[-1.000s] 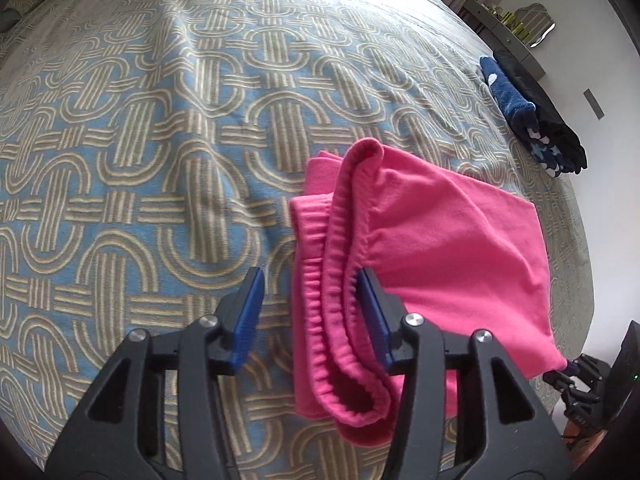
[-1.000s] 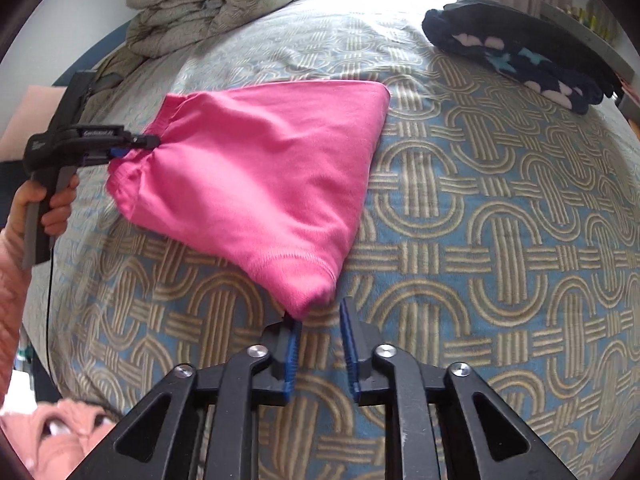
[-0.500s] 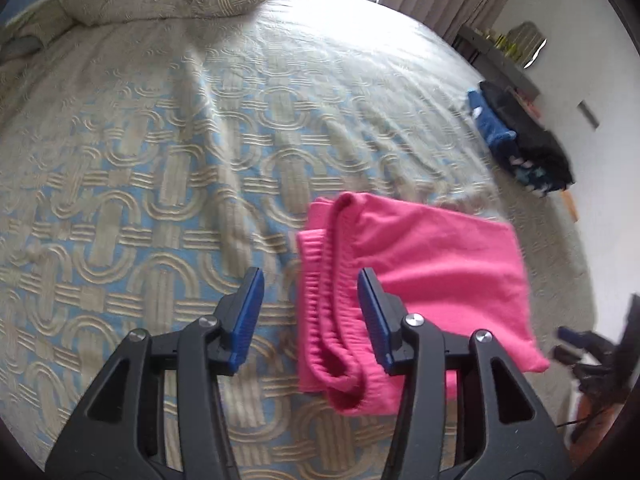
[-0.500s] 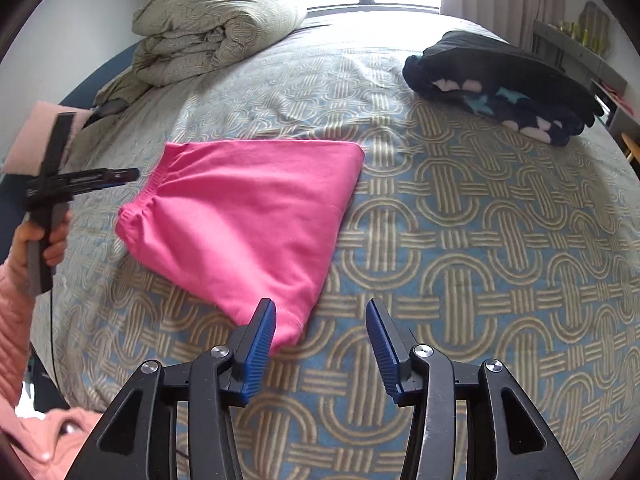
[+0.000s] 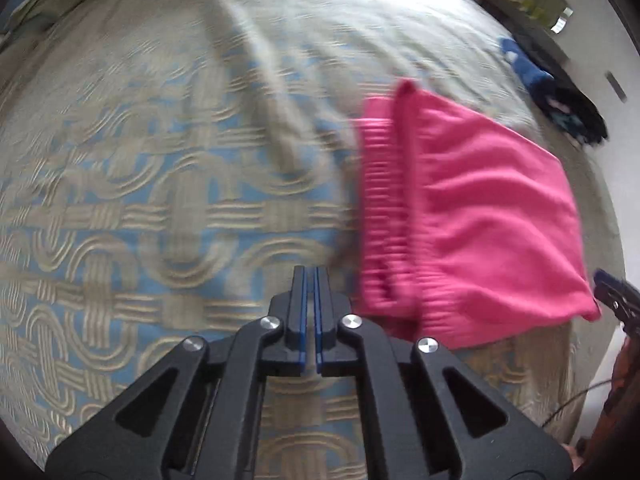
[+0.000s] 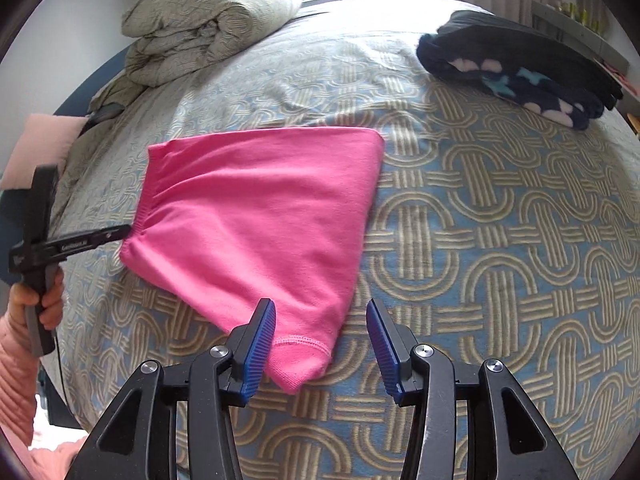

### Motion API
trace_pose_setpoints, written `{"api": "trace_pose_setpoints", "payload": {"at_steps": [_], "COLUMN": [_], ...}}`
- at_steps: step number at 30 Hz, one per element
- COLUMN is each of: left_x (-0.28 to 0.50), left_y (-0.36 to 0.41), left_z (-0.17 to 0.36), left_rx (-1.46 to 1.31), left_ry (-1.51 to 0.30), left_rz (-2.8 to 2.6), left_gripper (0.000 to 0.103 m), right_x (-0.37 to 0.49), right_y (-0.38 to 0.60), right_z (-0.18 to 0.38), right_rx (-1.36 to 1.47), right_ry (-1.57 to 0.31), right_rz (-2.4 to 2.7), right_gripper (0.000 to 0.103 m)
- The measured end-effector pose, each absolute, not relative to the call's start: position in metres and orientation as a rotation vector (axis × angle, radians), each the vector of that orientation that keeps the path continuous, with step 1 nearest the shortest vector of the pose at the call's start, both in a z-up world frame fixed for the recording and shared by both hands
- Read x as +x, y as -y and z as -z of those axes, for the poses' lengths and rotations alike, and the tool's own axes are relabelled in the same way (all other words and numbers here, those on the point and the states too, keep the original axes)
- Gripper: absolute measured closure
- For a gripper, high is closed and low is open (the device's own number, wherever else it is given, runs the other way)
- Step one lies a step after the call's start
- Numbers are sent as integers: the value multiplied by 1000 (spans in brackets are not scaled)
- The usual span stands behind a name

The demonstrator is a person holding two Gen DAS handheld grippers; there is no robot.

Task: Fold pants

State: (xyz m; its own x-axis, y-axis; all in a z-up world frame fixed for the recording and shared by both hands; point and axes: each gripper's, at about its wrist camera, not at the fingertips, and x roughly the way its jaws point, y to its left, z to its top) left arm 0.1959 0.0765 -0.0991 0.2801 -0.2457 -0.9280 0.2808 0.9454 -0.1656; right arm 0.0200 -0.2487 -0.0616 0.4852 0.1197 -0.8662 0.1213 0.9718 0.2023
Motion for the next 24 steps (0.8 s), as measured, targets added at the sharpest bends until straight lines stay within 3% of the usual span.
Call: {"api": "trace_pose_setpoints", "payload": {"at_steps": [3, 5, 7, 8, 24], "left_x": [197, 195, 196, 196, 231], "left_y": [-91, -84, -74, -67, 3], "left_z": [91, 79, 73, 71, 72], "left_rx": [-53, -75, -72, -64, 58], "left_ry": [-1228, -1198, -1190, -1172, -1131], "left_rz": [372, 439, 477, 483, 471], "left_gripper": [99, 90, 40, 34, 32], "right_x": [21, 24, 30, 35, 45], "right_y": [255, 261, 269, 274, 285], "right_z": [63, 64, 66, 66, 72], "right_rx": [274, 301, 338, 364, 407], "right_ry": [-1069, -1071, -1075, -1077, -1100], "right_rz": [13, 12, 24, 32, 46], "right_gripper": [55, 55, 55, 55, 54]}}
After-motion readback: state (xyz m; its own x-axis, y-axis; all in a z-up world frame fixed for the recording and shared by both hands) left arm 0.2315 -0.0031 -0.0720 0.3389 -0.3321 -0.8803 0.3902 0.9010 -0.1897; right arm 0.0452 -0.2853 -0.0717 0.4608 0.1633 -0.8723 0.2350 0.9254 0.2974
